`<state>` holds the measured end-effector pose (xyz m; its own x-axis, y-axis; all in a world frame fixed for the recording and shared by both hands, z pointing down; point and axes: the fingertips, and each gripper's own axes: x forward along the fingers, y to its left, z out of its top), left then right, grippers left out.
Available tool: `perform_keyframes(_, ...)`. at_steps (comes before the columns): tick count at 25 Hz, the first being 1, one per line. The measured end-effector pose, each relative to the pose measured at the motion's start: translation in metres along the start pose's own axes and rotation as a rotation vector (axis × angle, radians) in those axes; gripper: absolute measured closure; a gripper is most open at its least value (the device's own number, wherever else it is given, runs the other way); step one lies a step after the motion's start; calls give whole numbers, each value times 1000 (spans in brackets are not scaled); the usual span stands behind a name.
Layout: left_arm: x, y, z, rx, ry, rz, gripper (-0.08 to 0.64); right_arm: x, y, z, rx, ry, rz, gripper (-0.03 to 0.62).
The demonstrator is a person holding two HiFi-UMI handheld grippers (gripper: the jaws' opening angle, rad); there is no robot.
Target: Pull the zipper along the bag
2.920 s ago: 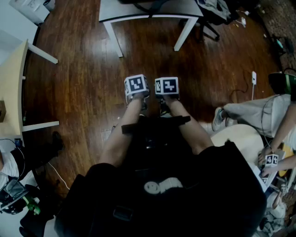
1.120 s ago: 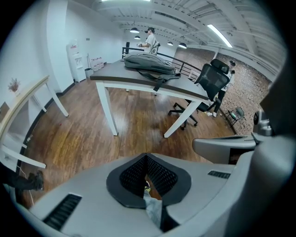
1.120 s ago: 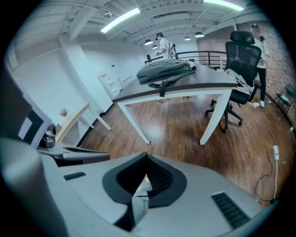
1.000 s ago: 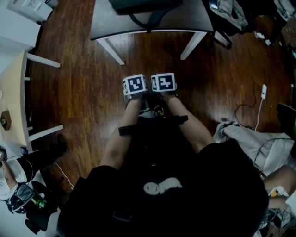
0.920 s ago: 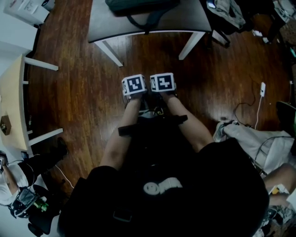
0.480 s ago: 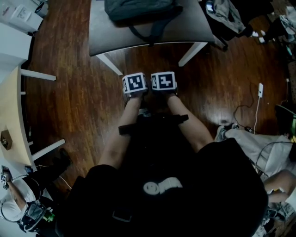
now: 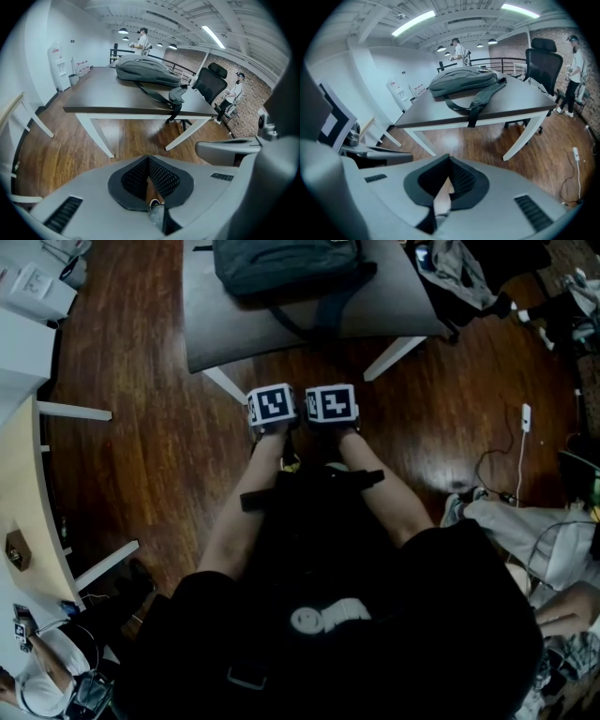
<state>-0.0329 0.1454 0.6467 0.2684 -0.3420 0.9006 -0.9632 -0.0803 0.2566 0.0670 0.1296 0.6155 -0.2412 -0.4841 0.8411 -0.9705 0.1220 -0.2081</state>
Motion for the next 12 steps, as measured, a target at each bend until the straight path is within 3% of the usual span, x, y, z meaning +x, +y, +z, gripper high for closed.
perform_keyframes(12,9,2,30,30,8,-25,561,9,6,38,7,-34,-3,575)
